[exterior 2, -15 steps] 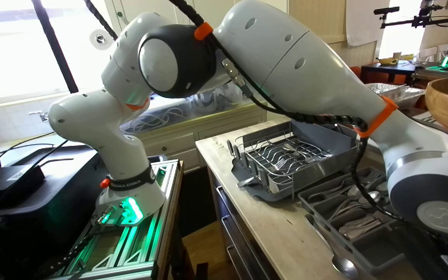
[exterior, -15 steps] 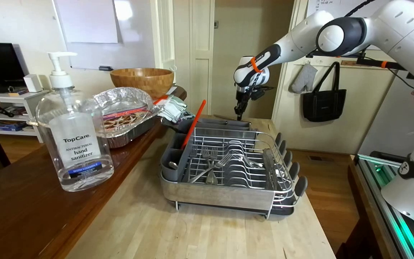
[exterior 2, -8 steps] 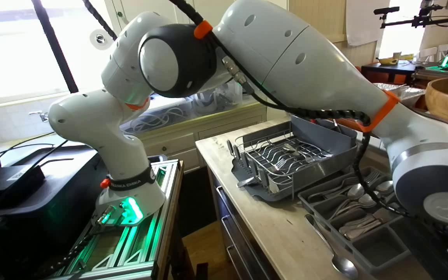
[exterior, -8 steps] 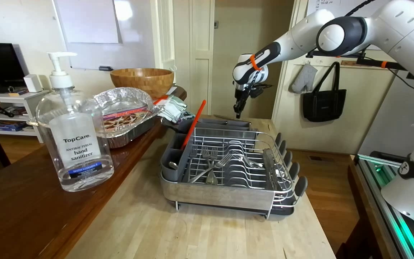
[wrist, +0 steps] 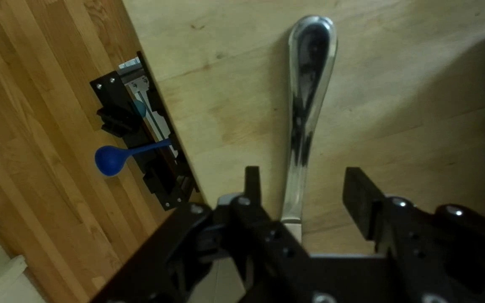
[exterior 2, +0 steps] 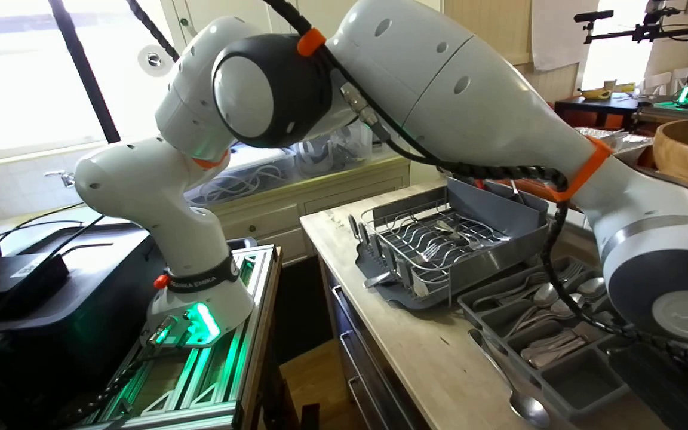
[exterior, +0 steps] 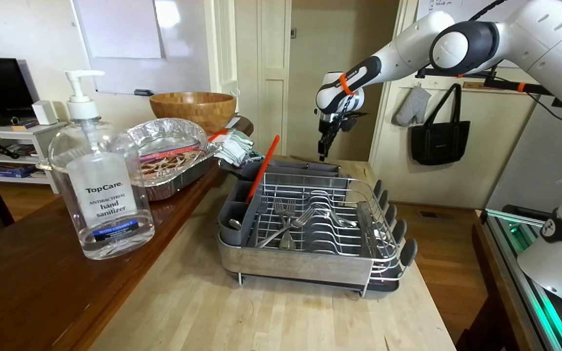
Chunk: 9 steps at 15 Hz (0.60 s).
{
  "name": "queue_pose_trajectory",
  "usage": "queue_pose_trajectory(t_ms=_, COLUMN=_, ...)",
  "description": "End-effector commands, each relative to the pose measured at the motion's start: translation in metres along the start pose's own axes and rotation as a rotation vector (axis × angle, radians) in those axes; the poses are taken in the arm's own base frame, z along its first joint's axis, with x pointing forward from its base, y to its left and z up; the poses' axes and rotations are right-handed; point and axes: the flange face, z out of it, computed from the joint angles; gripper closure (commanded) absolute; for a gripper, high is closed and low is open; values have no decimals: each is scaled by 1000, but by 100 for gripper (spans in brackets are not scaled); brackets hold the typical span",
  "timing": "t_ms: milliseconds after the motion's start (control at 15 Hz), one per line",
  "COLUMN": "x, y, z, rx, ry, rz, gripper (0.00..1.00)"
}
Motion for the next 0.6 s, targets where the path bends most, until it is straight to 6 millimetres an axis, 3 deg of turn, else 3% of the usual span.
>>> queue_pose_trajectory(t_ms=0, x=-5, y=6, z=16, rx=0, ry=-33, rz=-42, gripper=16)
queue_pose_trajectory(t_ms=133, x=-7, y=7, z=22, rx=3, ry=-43, rz=-50, gripper=1)
queue_pose_trajectory(t_ms=533, x=-9, y=8, z=31, rx=-10, ry=-53, rz=-47, gripper=1)
